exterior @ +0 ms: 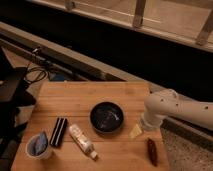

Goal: Place the pepper in the ceramic bowl

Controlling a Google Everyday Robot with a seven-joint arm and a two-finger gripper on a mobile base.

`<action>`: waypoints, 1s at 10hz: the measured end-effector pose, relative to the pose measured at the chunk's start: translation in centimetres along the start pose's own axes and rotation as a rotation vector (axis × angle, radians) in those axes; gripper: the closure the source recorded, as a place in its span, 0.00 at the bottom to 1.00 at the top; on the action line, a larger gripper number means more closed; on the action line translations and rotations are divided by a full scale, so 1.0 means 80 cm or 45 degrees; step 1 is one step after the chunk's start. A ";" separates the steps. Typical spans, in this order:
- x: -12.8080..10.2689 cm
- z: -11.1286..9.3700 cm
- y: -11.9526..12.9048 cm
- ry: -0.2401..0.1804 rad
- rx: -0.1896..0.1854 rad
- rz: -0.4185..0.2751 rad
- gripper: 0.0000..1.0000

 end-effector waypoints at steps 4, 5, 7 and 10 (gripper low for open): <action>0.008 0.019 -0.012 0.040 0.091 0.043 0.20; 0.013 0.030 -0.022 0.055 0.110 0.065 0.20; 0.030 0.058 -0.043 0.121 0.137 0.119 0.20; 0.059 0.089 -0.064 0.221 0.107 0.201 0.20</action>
